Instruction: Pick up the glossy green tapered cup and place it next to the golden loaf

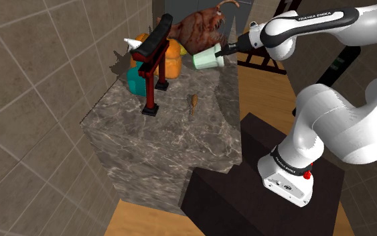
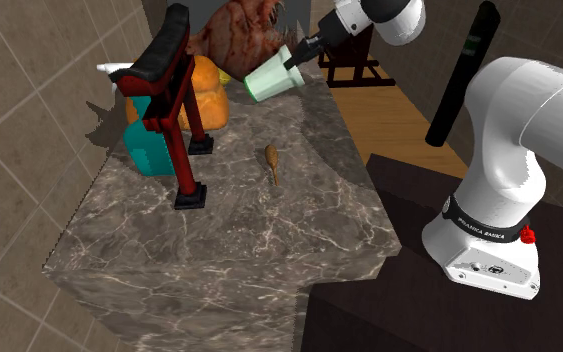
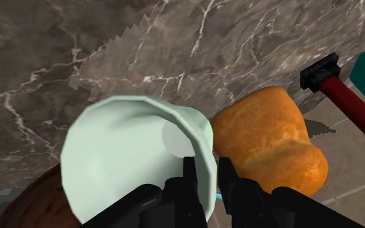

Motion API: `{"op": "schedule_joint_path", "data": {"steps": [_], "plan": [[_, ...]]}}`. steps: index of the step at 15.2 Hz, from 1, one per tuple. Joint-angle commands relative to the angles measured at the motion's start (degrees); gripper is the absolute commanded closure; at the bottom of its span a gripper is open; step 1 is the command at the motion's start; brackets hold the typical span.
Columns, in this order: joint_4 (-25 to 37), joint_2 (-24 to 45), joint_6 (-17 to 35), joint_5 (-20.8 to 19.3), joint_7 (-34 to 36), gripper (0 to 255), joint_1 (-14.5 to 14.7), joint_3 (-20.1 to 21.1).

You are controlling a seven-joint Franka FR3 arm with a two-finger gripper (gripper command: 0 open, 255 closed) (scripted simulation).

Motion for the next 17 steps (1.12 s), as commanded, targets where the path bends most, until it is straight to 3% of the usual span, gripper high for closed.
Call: {"op": "schedule_joint_path", "data": {"steps": [1, 17], "plan": [[0.6, 0.0, -1.6, 0.2, 0.8, 255, -1.3, 2.0], [5.2, -0.9, -12.4, 1.6, 6.6, 255, -8.9, 15.1]]}}
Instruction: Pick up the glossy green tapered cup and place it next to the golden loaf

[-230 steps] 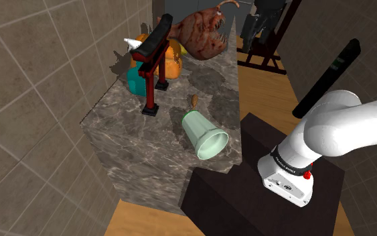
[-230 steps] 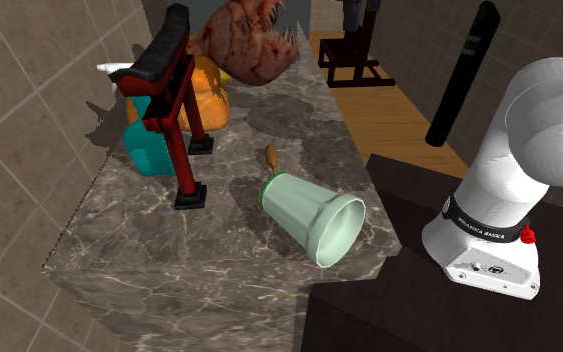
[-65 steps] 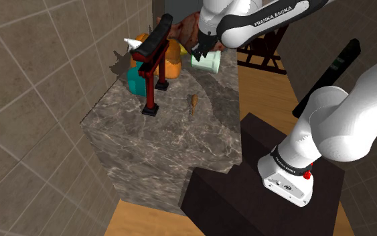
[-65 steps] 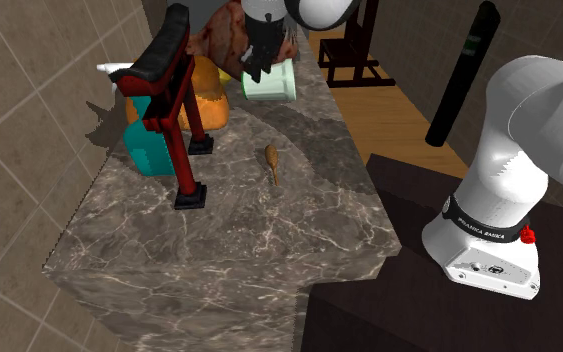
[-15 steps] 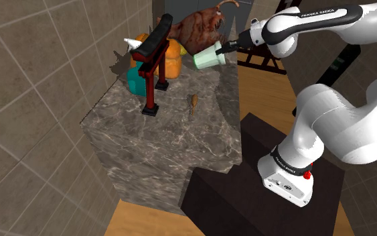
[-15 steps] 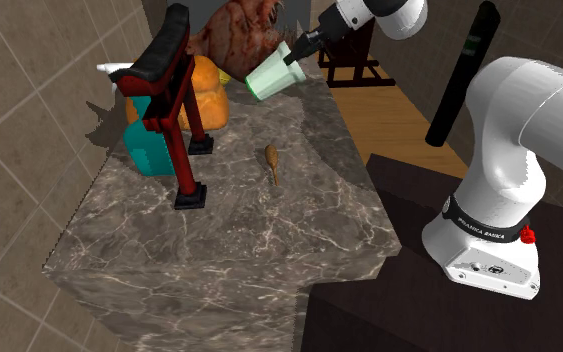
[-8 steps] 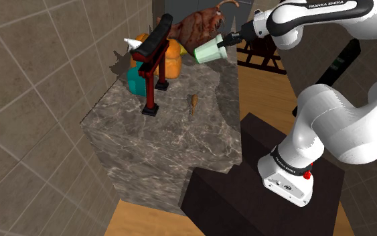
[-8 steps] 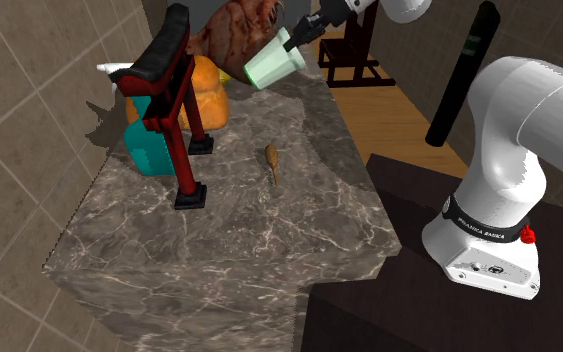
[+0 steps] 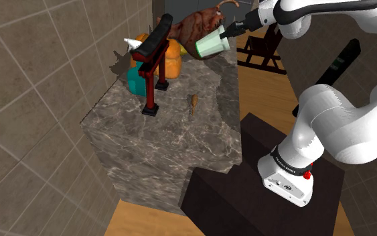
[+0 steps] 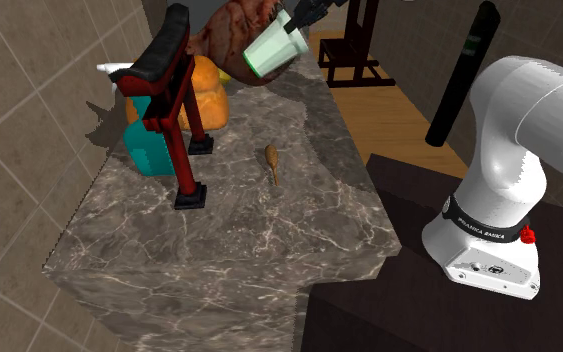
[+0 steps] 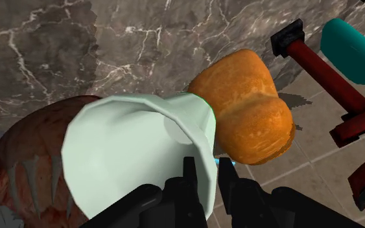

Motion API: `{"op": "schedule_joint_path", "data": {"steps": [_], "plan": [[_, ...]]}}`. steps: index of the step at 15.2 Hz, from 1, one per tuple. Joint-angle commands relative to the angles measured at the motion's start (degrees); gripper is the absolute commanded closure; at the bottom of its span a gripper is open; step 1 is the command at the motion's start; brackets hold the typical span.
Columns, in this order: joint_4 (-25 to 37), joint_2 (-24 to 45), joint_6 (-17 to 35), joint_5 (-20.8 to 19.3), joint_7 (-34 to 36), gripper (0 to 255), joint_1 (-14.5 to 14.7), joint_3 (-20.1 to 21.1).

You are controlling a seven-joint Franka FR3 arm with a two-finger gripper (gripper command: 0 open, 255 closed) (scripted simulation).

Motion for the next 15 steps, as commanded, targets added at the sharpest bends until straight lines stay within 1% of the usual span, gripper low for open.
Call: {"op": "schedule_joint_path", "data": {"steps": [1, 8, 15], "plan": [[0.9, -0.1, -1.3, 0.2, 0.6, 255, -0.5, 1.2], [3.9, -0.5, -6.0, 0.8, 2.8, 255, -2.3, 5.6], [7.5, -0.7, -10.5, 1.4, 4.9, 255, -3.3, 9.2]]}}
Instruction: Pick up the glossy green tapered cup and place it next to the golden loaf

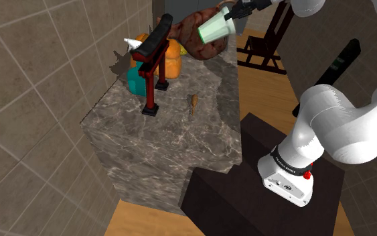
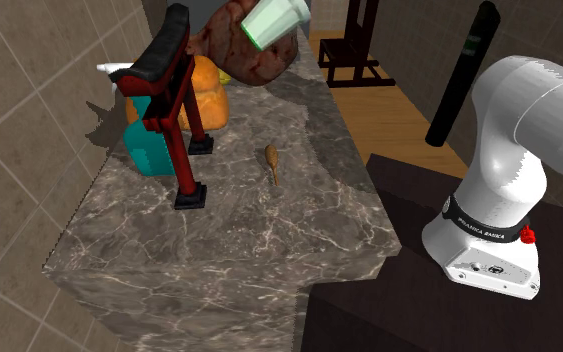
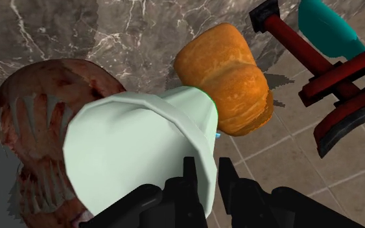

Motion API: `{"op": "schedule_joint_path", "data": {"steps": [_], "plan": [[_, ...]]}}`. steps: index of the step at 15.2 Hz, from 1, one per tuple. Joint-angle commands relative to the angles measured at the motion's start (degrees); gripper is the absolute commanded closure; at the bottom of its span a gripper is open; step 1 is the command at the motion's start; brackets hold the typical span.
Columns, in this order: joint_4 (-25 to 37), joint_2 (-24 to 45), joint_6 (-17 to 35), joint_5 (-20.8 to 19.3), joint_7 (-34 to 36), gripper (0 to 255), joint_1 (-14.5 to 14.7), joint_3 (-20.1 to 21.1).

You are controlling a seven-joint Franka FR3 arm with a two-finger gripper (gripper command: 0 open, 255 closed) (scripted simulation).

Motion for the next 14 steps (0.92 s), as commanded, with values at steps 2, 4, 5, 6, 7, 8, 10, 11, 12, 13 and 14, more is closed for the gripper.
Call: {"op": "schedule_joint_path", "data": {"steps": [2, 4, 5, 6, 7, 8, 10, 11, 12, 13, 14], "plan": [[1.8, -0.1, -2.0, 0.3, 0.7, 255, -0.3, 1.3], [2.7, 0.0, -3.1, 0.4, 1.1, 255, -0.4, 2.0], [3.1, 1.3, -1.9, 0.8, 1.8, 255, 1.1, 1.9], [3.5, 2.6, -0.7, 1.3, 2.5, 255, 2.6, 1.6], [4.1, 4.0, 0.4, 1.7, 3.1, 255, 4.2, 1.3], [4.4, 4.8, 1.0, 2.0, 3.5, 255, 5.1, 1.1], [3.3, 4.8, 2.3, 1.9, 2.9, 255, 5.4, 0.2], [2.7, 4.8, 3.0, 1.9, 2.6, 255, 5.5, -0.2], [2.2, 4.8, 3.7, 1.8, 2.3, 255, 5.7, -0.7], [1.6, 4.8, 4.3, 1.8, 2.1, 255, 5.9, -1.2], [1.1, 4.8, 5.0, 1.7, 1.8, 255, 6.1, -1.7]]}}
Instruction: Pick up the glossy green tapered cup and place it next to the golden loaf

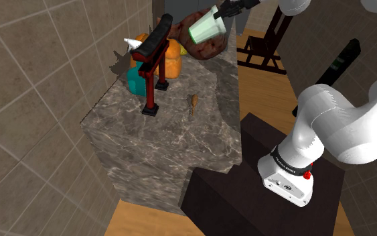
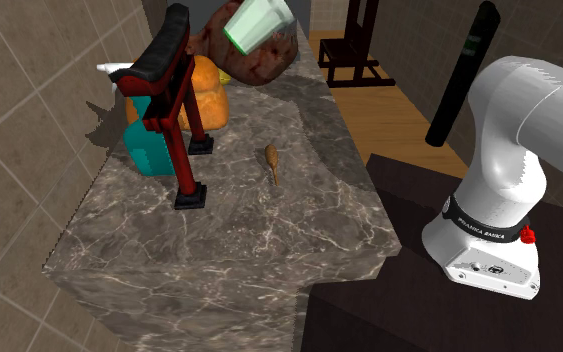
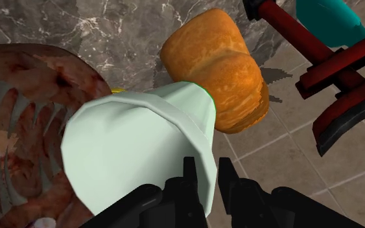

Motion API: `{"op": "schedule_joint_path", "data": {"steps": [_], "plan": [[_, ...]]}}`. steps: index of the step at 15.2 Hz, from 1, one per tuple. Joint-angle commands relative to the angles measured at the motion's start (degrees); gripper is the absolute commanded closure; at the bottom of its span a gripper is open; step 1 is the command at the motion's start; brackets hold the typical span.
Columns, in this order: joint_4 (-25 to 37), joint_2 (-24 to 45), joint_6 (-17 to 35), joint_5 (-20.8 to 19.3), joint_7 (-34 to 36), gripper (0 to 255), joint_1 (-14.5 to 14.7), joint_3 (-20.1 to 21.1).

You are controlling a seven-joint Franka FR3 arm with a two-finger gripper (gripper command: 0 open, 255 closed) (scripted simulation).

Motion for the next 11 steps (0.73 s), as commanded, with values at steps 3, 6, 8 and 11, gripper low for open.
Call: {"op": "schedule_joint_path", "data": {"steps": [3, 6, 8, 11], "plan": [[-2.0, 0.0, 2.7, -0.2, -1.2, 255, 0.8, -2.1], [-3.4, 0.1, 4.7, -0.3, -2.1, 255, 1.6, -3.9], [-4.3, 0.2, 6.1, -0.4, -2.8, 255, 2.3, -5.1], [-5.5, 0.4, 8.1, -0.5, -3.8, 255, 3.4, -7.2]]}}
